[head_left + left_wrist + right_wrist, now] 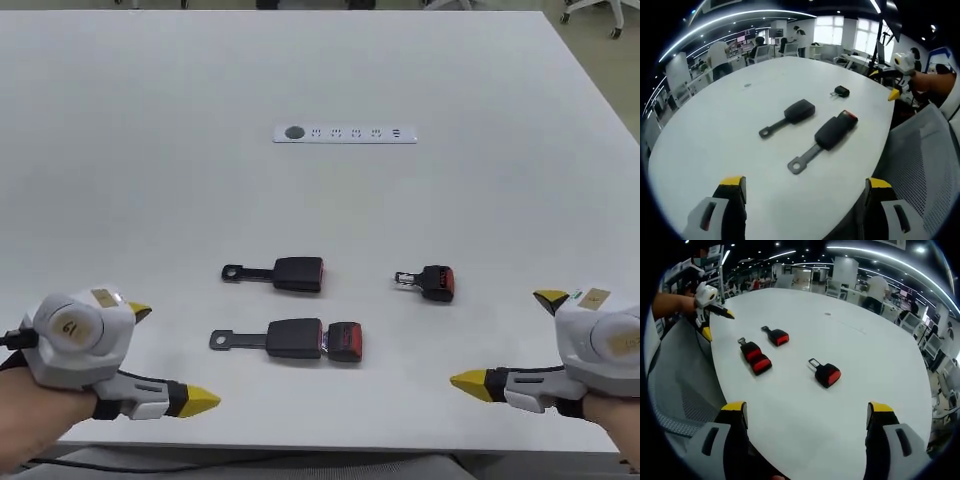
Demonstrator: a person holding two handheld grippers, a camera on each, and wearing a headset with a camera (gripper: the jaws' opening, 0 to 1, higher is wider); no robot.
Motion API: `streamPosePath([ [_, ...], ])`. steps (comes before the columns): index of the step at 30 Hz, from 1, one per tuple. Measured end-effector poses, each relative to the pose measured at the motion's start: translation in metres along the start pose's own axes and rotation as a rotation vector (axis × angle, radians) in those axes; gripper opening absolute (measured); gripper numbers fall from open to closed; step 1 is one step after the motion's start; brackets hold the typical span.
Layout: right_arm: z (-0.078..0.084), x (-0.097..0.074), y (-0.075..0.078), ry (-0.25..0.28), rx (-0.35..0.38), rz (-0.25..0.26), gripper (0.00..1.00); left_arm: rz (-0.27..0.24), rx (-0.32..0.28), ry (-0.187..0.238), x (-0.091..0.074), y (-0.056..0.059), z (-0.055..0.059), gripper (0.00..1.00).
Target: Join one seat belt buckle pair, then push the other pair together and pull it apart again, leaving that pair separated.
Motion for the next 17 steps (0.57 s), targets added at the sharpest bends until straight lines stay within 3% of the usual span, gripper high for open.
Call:
streamPosePath([
  [8, -0.0008, -0.0006, 0.0012, -0.001, -0.008, 0.005, 1.0, 0.003, 0.001, -0.001, 0.0, -0.0013, 0.0002, 1.0],
  [12, -0.0004, 0.0, 0.0065, -0.004, -0.021, 0.031, 1.0, 0.007, 0.007, 0.0, 0.0007, 0.0008, -0.0008, 1.0],
  [17, 0.0005, 0.0018, 0.0052, -0.01, -0.022, 0.021, 1.0, 0.009, 0.012, 0.001, 0.0018, 0.0016, -0.0003, 1.0],
])
Point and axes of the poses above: the centre of the closed fingertips' face, and the gripper's own axes: x roughly forward along the fingers, y roughly to its right, z roughly out of its underside, the point moved 4 cm from there along -x, roughly backward along the fingers
